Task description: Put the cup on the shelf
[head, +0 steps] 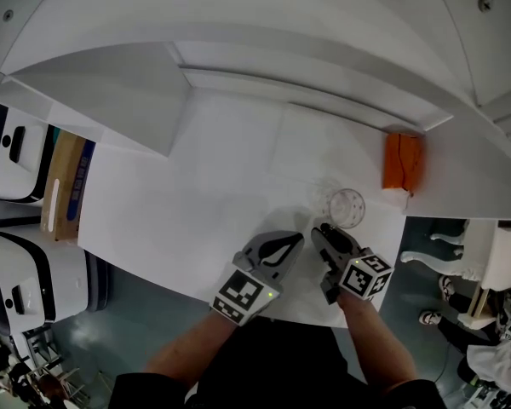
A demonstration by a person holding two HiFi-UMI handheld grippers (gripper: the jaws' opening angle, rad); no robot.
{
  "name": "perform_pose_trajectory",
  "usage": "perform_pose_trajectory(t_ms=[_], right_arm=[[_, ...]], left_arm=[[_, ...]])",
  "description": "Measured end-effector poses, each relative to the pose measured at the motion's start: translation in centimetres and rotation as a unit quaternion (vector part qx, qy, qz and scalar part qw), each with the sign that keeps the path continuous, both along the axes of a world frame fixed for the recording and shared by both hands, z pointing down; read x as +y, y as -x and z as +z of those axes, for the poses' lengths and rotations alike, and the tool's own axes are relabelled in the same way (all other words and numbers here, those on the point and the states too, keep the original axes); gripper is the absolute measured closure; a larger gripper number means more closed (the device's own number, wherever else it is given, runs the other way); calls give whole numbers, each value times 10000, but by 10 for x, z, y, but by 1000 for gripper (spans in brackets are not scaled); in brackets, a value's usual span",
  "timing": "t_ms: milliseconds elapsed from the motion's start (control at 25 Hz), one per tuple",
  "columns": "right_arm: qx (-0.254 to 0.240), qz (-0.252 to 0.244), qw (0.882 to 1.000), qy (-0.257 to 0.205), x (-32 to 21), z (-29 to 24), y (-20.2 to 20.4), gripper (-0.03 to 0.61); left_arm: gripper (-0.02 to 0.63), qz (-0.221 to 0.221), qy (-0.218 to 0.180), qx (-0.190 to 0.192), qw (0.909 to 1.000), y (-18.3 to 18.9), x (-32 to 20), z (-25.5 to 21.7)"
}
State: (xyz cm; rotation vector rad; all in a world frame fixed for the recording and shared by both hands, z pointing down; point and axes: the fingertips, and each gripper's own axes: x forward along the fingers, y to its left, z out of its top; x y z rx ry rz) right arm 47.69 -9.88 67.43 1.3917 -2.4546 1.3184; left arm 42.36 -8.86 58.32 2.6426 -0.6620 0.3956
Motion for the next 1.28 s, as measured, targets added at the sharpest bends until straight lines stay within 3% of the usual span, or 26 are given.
perform_pose_trajectory(t_ms=[320, 480, 800, 1040, 1280], right_arm=[[-214, 277, 9992, -214, -4, 0, 4, 463], [57, 608, 9969, -496, -7, -1, -1, 529], [68, 1034, 9921, -712, -14, -10, -3, 534], [475, 1130, 9864, -1097, -17, -34, -30, 538], [1026, 892, 9835, -1195, -16, -42, -41, 541]], left_arm=[[611, 35, 80, -75, 9999, 11, 9, 2], [611, 82, 73, -115, 9999, 16, 15, -2], [611, 250, 100, -306, 9992, 39, 39, -5], [611, 409, -9, -328, 9986, 49, 49, -17], [611, 484, -95, -255, 9985, 48, 50, -28]])
